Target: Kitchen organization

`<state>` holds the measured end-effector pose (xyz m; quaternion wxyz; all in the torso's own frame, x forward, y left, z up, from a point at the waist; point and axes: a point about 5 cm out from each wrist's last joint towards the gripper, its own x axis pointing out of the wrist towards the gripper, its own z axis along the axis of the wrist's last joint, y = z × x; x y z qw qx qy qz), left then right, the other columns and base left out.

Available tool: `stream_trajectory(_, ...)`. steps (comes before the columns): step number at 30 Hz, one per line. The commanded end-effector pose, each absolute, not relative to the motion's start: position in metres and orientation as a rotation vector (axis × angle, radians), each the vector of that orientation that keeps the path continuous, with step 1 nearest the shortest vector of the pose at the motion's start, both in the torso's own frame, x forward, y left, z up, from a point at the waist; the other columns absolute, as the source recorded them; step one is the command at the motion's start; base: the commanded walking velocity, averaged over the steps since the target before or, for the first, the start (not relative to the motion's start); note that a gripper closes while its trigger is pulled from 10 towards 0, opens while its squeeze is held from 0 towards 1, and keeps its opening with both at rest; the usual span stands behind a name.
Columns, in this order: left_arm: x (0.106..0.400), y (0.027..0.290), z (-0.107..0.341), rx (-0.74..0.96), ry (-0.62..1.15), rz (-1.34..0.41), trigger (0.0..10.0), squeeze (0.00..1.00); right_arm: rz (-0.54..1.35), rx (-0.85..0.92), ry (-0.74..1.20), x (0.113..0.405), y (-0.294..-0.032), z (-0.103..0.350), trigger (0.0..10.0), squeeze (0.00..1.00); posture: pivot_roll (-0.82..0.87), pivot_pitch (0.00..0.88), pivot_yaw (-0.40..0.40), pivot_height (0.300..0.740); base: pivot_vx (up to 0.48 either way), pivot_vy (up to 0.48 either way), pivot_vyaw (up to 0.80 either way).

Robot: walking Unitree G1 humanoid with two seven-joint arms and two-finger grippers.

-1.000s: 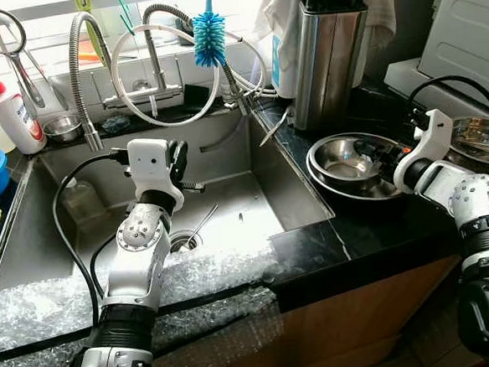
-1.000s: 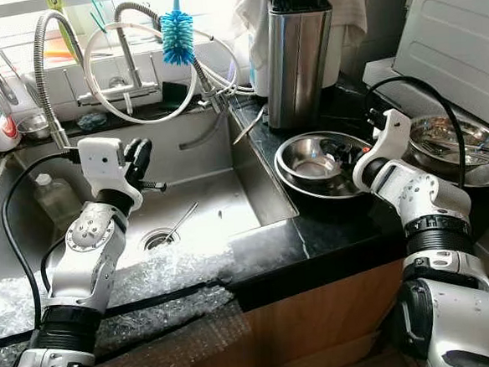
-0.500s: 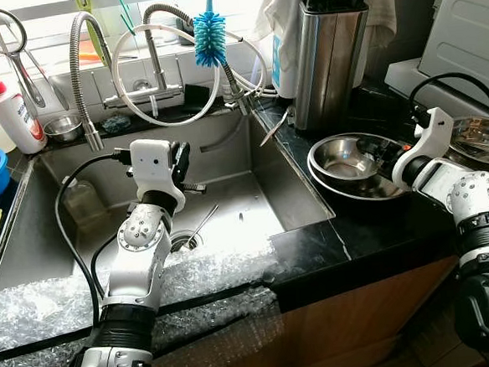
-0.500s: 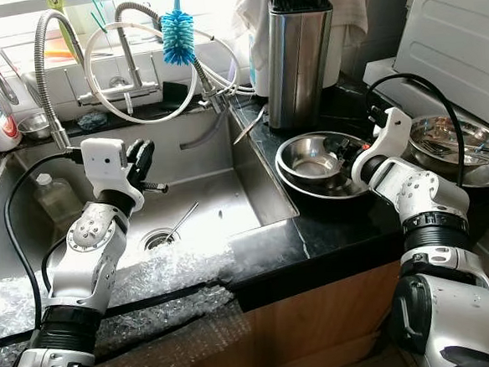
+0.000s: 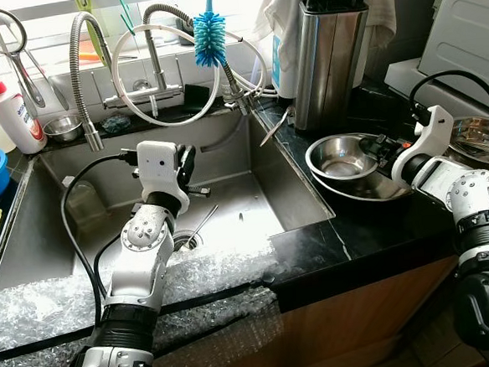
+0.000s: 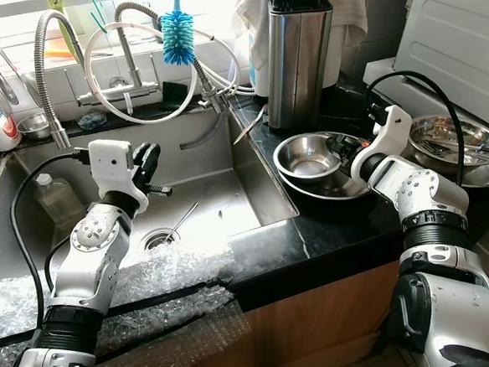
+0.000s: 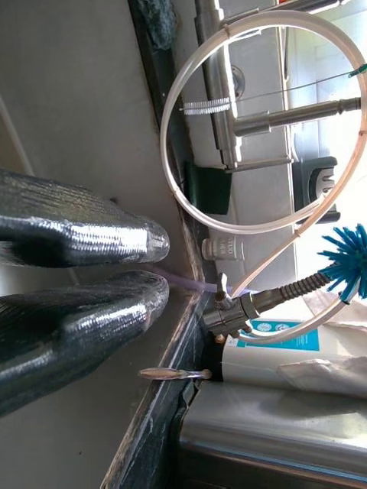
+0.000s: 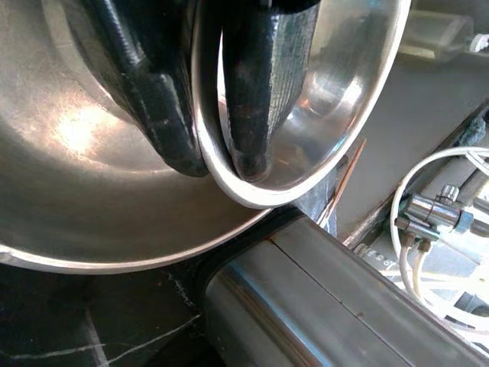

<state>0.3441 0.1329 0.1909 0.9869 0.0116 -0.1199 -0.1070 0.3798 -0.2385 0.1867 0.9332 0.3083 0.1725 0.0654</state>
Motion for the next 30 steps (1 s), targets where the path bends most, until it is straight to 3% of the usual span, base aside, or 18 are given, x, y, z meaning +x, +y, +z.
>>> stream_trajectory(1,0.347,0.134,0.194,0.052,-0.235,-0.214,10.0,0.00,0.143,0.646,0.308,0.381,-0.237,0.195,0.0,0.00,-0.19,0.000,0.018,0.740,0.000,0.000,0.00)
stream_trajectory(13,0.346,0.134,0.200,0.018,-0.275,-0.193,10.0,0.00,0.214,0.799,0.006,0.373,-0.218,0.245,0.0,0.00,-0.19,0.000,0.016,0.740,0.000,0.000,0.00)
stream_trajectory(14,0.346,0.134,0.200,0.011,-0.275,-0.193,10.0,0.00,0.244,0.797,-0.041,0.370,-0.214,0.249,10.0,0.00,-0.19,0.000,0.014,0.740,0.000,0.000,0.00)
stream_trajectory(22,0.347,0.136,0.202,-0.101,-0.266,-0.168,10.0,0.00,0.484,0.709,-0.220,0.334,-0.179,0.236,10.0,0.00,-0.19,0.000,0.011,0.740,0.000,0.000,0.00)
stream_trajectory(26,0.347,0.137,0.202,-0.102,-0.267,-0.167,10.0,0.00,0.488,0.718,-0.225,0.331,-0.178,0.234,10.0,0.00,-0.19,0.000,0.011,0.740,0.000,0.000,0.00)
stream_trajectory(27,0.347,0.137,0.203,-0.150,-0.263,-0.178,10.0,0.29,0.489,0.715,-0.233,0.328,-0.175,0.232,10.0,0.00,-0.18,0.000,0.013,0.740,0.000,0.000,0.00)
stream_trajectory(28,0.347,0.138,0.204,-0.194,-0.259,-0.188,10.0,0.84,0.491,0.719,-0.241,0.327,-0.174,0.231,10.0,0.00,-0.18,0.000,0.013,0.740,0.000,0.000,0.00)
stream_trajectory(29,0.347,0.138,0.203,-0.257,-0.244,-0.209,10.0,1.00,0.493,0.724,-0.252,0.324,-0.172,0.229,10.0,0.00,-0.18,0.000,0.015,0.740,0.000,0.000,0.00)
stream_trajectory(30,0.347,0.137,0.202,-0.286,-0.233,-0.231,10.0,1.00,0.489,0.716,-0.253,0.323,-0.171,0.228,10.0,0.00,-0.18,0.000,0.016,0.740,0.000,0.000,0.00)
